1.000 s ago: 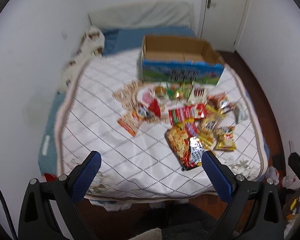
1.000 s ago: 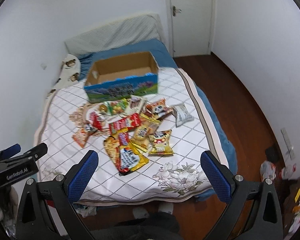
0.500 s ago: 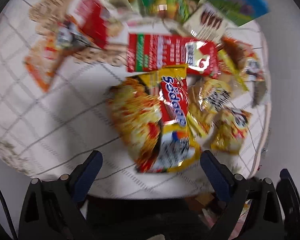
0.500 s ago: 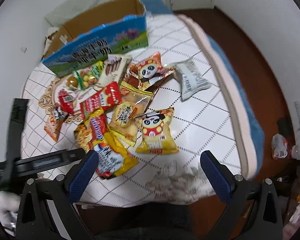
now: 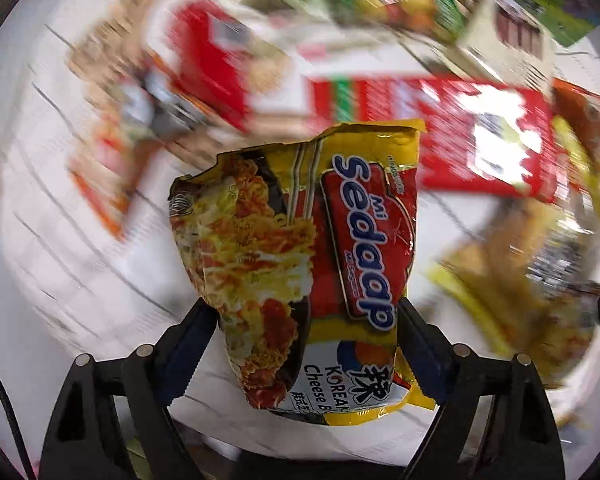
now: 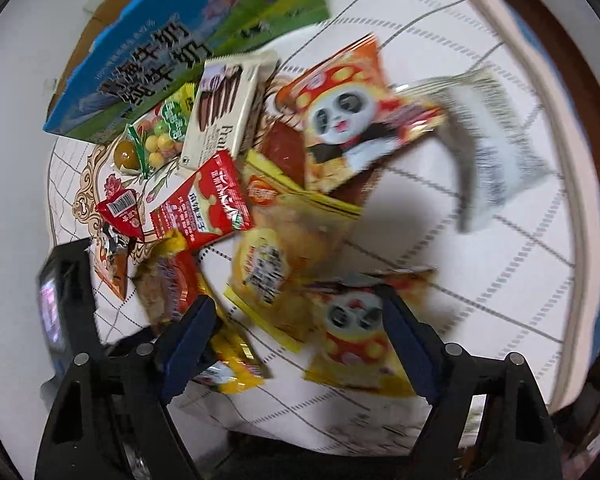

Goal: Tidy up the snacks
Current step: 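Grasp the yellow Sedaap noodle pack with left tool while right tool grasps egg-biscuit bag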

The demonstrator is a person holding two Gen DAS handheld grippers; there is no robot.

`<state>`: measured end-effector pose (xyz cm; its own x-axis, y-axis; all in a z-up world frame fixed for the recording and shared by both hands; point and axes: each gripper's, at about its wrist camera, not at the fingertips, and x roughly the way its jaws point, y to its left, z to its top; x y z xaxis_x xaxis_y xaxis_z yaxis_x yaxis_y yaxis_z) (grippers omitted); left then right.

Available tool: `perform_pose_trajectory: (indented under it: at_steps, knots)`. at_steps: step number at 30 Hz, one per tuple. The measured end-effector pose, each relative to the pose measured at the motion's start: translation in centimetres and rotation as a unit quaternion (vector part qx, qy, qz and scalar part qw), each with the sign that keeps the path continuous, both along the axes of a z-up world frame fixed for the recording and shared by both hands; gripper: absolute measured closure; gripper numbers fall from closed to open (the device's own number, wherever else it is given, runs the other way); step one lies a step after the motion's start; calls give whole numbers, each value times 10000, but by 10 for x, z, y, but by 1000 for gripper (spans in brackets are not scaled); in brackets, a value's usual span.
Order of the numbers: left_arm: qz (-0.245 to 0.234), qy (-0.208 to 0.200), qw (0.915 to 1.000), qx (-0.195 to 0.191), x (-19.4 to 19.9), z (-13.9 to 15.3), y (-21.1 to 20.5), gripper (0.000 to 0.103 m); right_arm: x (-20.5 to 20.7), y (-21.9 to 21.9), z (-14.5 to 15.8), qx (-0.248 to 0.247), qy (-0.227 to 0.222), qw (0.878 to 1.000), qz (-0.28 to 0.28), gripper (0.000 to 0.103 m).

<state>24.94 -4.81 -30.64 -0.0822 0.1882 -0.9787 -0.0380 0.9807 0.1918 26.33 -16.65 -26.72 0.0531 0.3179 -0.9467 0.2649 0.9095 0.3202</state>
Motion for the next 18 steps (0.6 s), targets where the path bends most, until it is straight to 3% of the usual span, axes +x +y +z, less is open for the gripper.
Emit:
perform_pose_trajectory:
  at_steps: [3,9,11,12,15,16,18]
  knots:
    - [-109,-65,9998,142,7,3,14,18,15,15,-16,-75,147,9997,-152,16]
    - [-244,100,9995,-199,15,-2,27,15,41,43,-50,-506,565,9958,-514,16]
    - [-312,120,9989,-327,13,-7,32,13,48,56,-58,-744,619,9945,-411,22]
    - [-322,118,9986,-394,13,-14,35,13,53,67,-63,-998,622,9929,-174,33]
    - [-308,124,9975,-623,18,-15,50,12,56,93,-65,-1396,509,9871,592,35]
    - [-318,108,9972,-671,24,-28,51,11,55,98,-65,-1482,480,9846,793,37]
    - [-337,77,9964,-774,24,-30,62,11,49,118,-66,-1789,435,9698,1598,38]
